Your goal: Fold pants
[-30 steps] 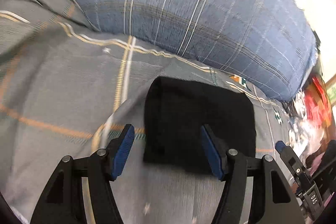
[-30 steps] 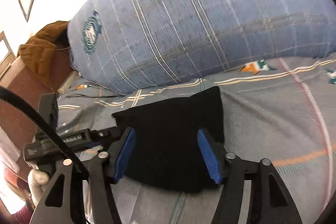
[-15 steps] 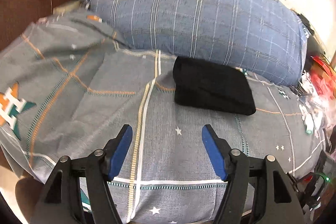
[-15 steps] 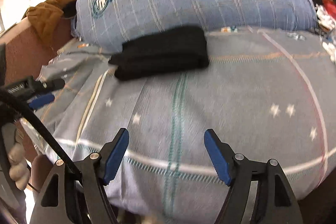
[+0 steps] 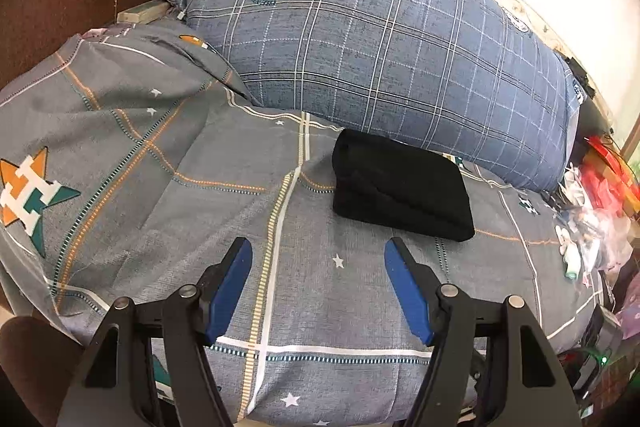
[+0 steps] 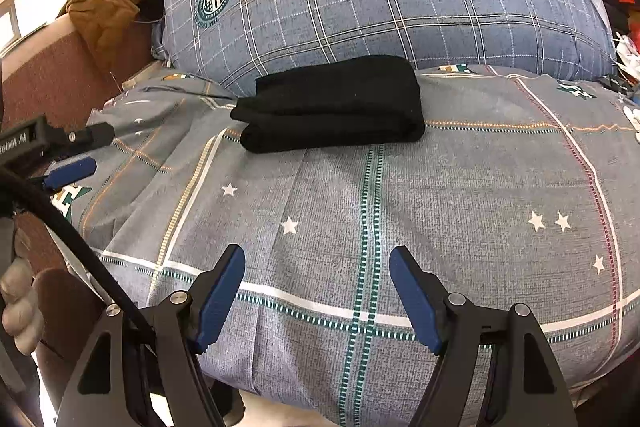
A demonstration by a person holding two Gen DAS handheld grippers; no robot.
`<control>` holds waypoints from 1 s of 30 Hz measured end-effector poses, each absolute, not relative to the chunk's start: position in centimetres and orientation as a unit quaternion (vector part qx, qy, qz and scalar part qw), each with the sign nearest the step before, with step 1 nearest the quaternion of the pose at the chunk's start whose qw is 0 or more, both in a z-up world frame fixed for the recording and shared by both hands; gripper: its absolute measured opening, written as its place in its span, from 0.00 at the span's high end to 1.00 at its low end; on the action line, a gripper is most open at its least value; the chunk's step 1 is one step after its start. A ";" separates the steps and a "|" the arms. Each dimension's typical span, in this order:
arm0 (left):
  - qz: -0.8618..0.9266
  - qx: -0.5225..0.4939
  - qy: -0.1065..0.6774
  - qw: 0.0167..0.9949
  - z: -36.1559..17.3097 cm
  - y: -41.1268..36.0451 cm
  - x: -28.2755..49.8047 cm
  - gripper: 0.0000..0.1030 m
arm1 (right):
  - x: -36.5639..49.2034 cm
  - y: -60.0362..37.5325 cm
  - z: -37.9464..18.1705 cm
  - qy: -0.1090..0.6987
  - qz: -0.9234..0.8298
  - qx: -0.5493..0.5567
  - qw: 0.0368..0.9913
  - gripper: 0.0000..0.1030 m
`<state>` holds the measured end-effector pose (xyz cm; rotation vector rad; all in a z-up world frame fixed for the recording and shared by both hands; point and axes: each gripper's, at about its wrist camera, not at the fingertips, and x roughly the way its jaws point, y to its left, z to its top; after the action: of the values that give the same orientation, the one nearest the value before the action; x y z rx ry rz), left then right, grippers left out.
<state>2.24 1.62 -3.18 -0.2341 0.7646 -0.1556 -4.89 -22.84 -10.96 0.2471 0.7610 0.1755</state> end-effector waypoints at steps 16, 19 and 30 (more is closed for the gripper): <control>-0.060 -0.110 0.394 0.911 -5.6 2.1 2.9 0.34 | -4.0 -24.1 -12.3 0.372 0.074 0.141 0.914 0.23; -0.056 -0.112 0.395 0.910 -5.5 2.6 2.8 0.34 | -3.9 -24.2 -12.1 0.369 0.072 0.139 0.916 0.23; -0.032 -0.100 0.373 0.922 -4.3 3.7 2.4 0.34 | -3.9 -24.9 -9.6 0.337 0.070 0.127 0.930 0.23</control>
<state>2.37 3.67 -4.28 -0.2048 0.7662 -0.0661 -3.93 -24.88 -9.63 0.2610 0.6896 0.1441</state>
